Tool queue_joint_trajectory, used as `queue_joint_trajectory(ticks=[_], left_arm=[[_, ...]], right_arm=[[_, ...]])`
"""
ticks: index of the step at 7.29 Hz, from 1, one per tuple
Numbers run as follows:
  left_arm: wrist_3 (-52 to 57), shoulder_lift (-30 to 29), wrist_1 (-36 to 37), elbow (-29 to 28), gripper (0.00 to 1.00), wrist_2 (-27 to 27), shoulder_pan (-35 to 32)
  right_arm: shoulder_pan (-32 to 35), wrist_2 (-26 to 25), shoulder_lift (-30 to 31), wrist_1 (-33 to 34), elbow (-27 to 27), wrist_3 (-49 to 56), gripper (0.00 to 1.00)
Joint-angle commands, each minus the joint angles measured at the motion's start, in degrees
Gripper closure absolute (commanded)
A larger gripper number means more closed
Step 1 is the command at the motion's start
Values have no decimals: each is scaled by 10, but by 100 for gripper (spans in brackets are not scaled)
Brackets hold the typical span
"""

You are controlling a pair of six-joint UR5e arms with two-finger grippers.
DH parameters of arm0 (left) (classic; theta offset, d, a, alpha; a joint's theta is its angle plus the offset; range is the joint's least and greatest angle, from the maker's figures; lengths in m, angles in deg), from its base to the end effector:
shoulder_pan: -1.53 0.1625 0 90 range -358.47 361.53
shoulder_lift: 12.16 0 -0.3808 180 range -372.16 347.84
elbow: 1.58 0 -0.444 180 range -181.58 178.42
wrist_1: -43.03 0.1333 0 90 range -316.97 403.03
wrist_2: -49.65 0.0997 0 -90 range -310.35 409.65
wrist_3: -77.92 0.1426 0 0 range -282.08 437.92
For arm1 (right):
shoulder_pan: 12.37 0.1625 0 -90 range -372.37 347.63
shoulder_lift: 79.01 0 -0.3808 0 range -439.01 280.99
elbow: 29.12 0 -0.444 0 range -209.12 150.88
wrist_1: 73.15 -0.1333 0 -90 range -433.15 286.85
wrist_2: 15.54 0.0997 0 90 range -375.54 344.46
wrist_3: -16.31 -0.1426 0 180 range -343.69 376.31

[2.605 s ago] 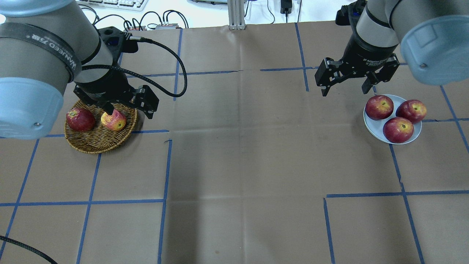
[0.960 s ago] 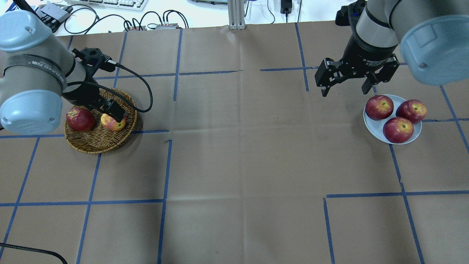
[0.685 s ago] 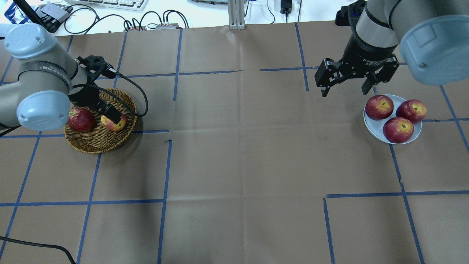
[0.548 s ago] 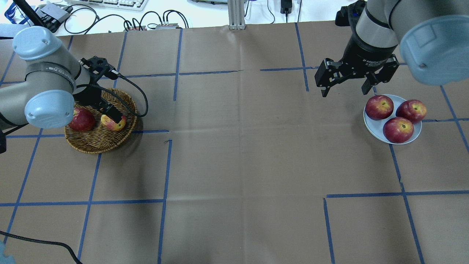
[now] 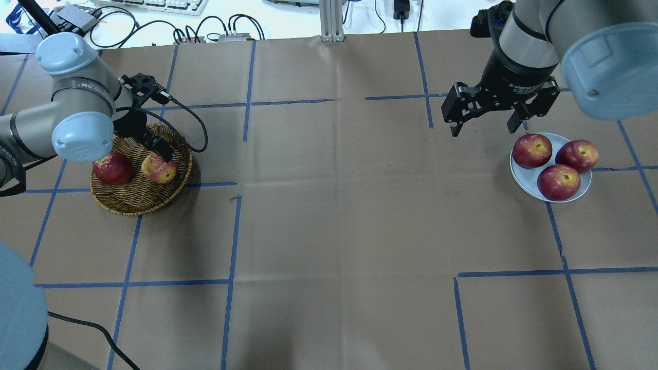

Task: Transfer apple from basket to plate
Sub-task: 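Lower the left gripper into the basket and close on the red-yellow apple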

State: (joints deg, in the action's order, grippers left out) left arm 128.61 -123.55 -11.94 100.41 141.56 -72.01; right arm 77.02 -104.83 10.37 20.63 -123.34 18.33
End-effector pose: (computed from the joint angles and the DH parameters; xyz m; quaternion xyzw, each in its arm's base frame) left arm 0.0505 -0.6247 0.1332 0.2940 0.9556 -0.0028 0.0218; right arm 0.1293 -0.5450 0.3614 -0.0122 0.9999 0.0091 0.0064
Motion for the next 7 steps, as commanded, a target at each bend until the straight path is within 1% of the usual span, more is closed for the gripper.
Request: queue_joint_trajectory(ticks=[1, 2, 5, 6, 7], left_arm=[[3, -21, 1, 4, 1, -1, 23], [6, -35, 2, 7, 1, -2, 23], [4, -37, -5, 20, 2, -17, 22], [3, -37, -5, 17, 20, -16, 22], [1, -35, -5, 14, 48, -14, 21]], right_arm=[[0, 0, 0, 0, 0, 0, 0], [0, -1, 0, 0, 0, 0, 0], [0, 0, 0, 0, 0, 0, 0], [0, 0, 0, 0, 0, 0, 0], [0, 0, 0, 0, 0, 0, 0]])
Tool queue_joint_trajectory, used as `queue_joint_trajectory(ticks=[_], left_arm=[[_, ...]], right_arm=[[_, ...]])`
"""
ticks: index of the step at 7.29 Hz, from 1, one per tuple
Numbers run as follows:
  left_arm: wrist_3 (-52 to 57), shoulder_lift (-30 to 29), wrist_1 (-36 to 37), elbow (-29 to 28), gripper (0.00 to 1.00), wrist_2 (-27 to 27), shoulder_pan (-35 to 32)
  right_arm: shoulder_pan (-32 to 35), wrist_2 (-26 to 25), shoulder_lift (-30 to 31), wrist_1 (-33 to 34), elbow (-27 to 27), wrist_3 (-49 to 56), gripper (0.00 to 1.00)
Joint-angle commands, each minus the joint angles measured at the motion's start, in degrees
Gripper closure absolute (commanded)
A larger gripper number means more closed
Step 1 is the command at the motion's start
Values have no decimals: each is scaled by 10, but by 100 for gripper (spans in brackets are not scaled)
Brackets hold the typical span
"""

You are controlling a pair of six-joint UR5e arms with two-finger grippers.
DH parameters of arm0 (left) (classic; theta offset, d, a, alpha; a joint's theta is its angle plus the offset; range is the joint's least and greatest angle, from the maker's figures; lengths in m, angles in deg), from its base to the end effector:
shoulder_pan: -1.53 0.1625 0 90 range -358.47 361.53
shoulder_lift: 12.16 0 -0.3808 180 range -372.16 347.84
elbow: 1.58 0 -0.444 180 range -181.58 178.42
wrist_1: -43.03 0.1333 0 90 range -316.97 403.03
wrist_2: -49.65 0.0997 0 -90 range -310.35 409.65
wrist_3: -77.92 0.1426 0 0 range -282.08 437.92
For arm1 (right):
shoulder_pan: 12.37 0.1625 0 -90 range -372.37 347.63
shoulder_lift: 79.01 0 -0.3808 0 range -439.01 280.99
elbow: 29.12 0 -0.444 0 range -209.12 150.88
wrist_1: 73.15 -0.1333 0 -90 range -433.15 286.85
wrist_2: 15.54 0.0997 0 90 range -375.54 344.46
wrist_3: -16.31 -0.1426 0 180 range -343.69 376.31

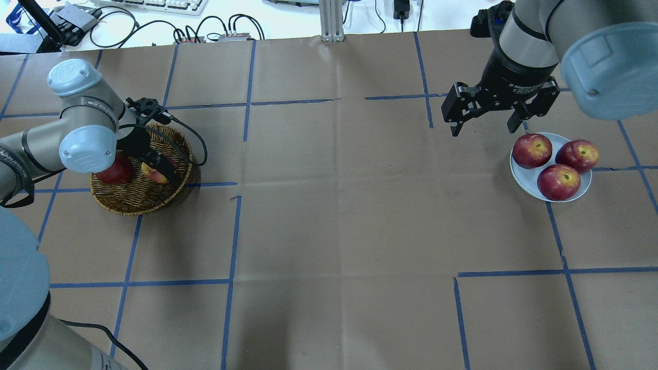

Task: Transfer apple from basket to plate
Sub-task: 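Lower the left gripper into the basket and close on the red-yellow apple, then lift the red-yellow apple with the left gripper and carry it toward the table center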

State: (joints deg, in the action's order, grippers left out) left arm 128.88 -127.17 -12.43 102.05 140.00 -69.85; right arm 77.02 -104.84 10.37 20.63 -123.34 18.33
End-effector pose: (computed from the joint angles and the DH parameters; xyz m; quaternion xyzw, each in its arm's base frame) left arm 0.0651 -0.6081 0.0810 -0.2784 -0.9598 -0.0311 0.0179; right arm 0.1292 -0.5450 0.3614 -0.0122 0.9999 0.0091 0.0063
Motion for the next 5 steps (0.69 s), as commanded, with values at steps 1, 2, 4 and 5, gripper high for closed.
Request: queue_joint_trajectory(ticks=[1, 2, 4, 5], left_arm=[[-2, 1, 1, -10, 53, 0, -1], [-8, 11, 1, -12, 54, -1, -3], [-152, 70, -28, -29, 52, -9, -66], [-236, 88, -32, -29, 50, -3, -136]], right_arm=[[0, 0, 0, 0, 0, 0, 0], [0, 0, 0, -1, 0, 0, 0], [0, 0, 0, 0, 0, 0, 0], [0, 0, 0, 0, 0, 0, 0]])
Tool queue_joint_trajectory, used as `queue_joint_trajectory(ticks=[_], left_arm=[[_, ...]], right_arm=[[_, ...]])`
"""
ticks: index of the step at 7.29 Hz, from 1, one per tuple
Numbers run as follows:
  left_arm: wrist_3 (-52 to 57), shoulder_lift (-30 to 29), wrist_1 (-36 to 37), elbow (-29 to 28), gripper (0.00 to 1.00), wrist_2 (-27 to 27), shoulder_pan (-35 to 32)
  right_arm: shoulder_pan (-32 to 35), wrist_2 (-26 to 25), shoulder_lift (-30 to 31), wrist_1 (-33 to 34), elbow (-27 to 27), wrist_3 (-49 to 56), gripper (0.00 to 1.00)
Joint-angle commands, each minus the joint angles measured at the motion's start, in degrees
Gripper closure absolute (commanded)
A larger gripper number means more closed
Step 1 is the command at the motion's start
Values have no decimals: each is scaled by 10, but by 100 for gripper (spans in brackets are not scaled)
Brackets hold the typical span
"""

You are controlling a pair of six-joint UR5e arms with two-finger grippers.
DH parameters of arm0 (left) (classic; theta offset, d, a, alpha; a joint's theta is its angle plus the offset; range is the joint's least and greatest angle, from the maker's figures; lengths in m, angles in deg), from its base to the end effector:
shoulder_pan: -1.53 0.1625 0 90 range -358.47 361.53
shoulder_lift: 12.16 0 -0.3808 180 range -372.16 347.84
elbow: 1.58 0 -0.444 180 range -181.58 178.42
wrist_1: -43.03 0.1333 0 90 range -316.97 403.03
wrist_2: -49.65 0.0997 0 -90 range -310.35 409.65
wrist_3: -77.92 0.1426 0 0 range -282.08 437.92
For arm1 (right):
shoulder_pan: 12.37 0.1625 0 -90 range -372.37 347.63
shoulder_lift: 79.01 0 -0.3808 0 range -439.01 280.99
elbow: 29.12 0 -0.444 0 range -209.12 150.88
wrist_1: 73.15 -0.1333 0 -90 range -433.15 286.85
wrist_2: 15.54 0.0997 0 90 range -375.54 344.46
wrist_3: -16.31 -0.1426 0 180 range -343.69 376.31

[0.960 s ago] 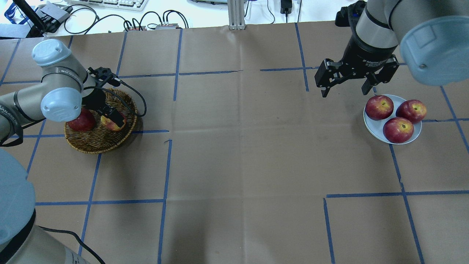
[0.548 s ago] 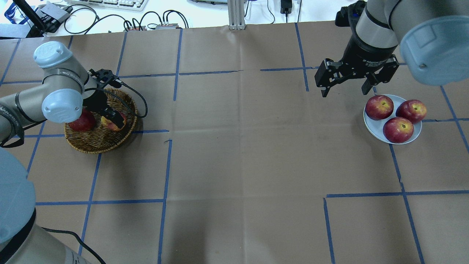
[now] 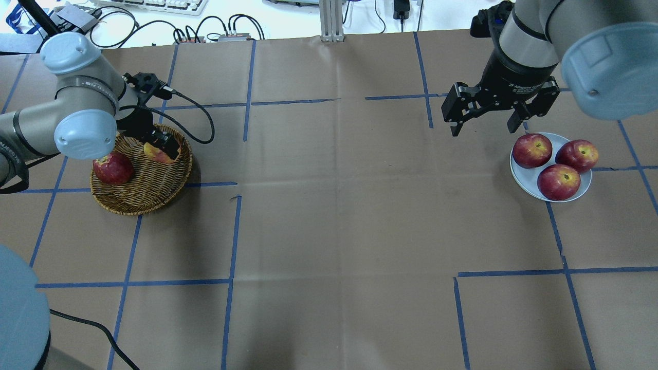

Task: Transfer apple from basket to plate
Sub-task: 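Lift the red-yellow apple with the left gripper and carry it toward the table center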

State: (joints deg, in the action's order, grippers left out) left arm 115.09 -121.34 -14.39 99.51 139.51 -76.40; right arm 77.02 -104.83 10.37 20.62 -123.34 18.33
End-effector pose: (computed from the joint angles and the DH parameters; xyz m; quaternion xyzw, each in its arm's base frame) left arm -0.0023 -0.6283 0.1599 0.2173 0.9759 -0.0188 0.0073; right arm 0.1293 -0.5450 0.3614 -0.0122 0.9999 0.0092 0.0064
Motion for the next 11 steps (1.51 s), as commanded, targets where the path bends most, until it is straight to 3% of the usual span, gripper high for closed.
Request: queue_joint_trajectory(ticks=[1, 3, 6, 9, 11], left_arm=[[-174, 27, -8, -5, 50, 3, -130], [-362, -12, 25, -14, 48, -3, -234], [-474, -134, 106, -87, 47, 7, -358], [-468, -145, 107, -85, 47, 16, -362], [-446, -142, 107, -81, 37, 20, -361]], right_arm=[[0, 0, 0, 0, 0, 0, 0], [0, 0, 0, 0, 0, 0, 0], [0, 0, 0, -1, 0, 0, 0], [0, 0, 0, 0, 0, 0, 0], [0, 0, 0, 0, 0, 0, 0]])
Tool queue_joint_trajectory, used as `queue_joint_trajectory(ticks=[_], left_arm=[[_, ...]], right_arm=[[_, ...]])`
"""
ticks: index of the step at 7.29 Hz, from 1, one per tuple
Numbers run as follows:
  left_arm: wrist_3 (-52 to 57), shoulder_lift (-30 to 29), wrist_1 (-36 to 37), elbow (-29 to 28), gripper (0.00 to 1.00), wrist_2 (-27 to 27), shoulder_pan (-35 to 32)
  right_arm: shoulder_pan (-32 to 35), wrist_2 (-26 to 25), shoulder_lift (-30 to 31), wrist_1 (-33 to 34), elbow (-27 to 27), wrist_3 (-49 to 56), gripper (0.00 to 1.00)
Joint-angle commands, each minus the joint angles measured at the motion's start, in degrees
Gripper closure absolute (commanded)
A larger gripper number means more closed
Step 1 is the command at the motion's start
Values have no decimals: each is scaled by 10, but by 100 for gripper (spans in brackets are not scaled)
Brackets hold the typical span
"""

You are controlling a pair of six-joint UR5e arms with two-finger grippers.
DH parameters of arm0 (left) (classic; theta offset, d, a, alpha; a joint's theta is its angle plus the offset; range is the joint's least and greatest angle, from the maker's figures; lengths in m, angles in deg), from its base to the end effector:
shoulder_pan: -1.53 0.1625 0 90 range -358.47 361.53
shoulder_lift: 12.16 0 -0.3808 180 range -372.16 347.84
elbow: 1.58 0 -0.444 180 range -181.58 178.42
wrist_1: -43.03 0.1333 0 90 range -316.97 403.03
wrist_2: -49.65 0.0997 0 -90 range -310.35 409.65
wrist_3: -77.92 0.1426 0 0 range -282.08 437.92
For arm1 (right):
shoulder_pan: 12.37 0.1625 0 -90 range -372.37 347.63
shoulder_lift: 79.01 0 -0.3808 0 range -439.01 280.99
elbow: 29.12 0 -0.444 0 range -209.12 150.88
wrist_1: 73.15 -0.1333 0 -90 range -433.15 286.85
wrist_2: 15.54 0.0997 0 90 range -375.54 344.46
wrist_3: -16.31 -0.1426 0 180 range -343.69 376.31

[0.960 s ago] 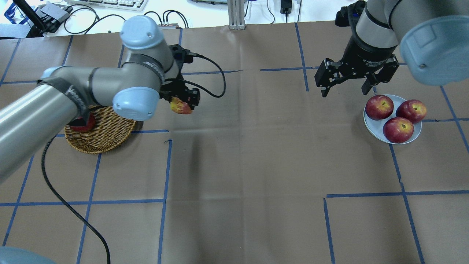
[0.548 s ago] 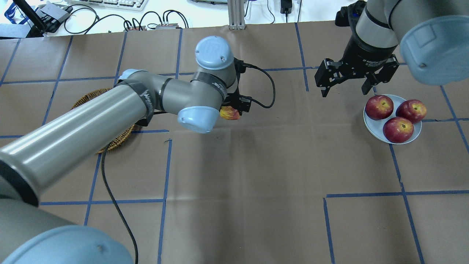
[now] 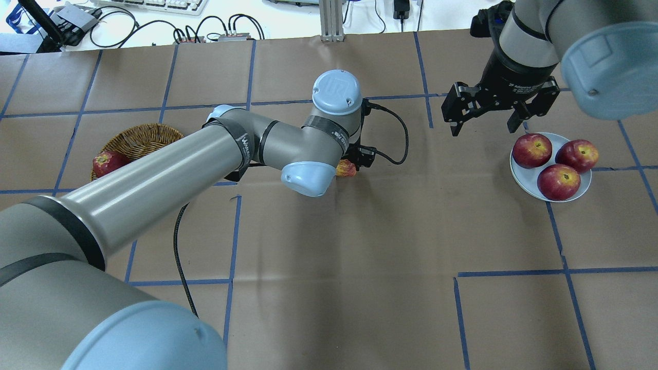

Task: Transfer apple from basket to plate
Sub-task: 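Lift the red-yellow apple with the left gripper and carry it toward the table center, then lower the apple onto the table and open the left gripper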

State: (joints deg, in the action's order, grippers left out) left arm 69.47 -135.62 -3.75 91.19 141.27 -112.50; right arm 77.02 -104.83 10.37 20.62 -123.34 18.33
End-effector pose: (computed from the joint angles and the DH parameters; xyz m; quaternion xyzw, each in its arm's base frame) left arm -0.3968 -0.5725 0.0884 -0.1344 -0.9889 0.0625 0.0035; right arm 0.1293 -0.5450 0.3614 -0.0122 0.9999 0.0092 0.0064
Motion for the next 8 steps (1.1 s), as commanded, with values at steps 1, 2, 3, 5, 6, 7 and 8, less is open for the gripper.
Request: queue_joint_trajectory(ticks=[1, 2, 3, 5, 6, 7, 8], left_arm=[[11, -1, -2, 4, 33, 1, 0], [12, 0, -2, 4, 18, 1, 0], [12, 0, -3, 4, 2, 1, 0], [12, 8, -9, 3, 2, 1, 2], [12, 23, -12, 0, 2, 1, 5], [12, 58, -75, -12, 2, -1, 19], [16, 106, -142, -12, 2, -3, 37]], right_arm=[[0, 0, 0, 0, 0, 0, 0], [0, 0, 0, -1, 0, 0, 0], [0, 0, 0, -1, 0, 0, 0], [0, 0, 0, 0, 0, 0, 0], [0, 0, 0, -1, 0, 0, 0], [0, 0, 0, 0, 0, 0, 0], [0, 0, 0, 0, 0, 0, 0]])
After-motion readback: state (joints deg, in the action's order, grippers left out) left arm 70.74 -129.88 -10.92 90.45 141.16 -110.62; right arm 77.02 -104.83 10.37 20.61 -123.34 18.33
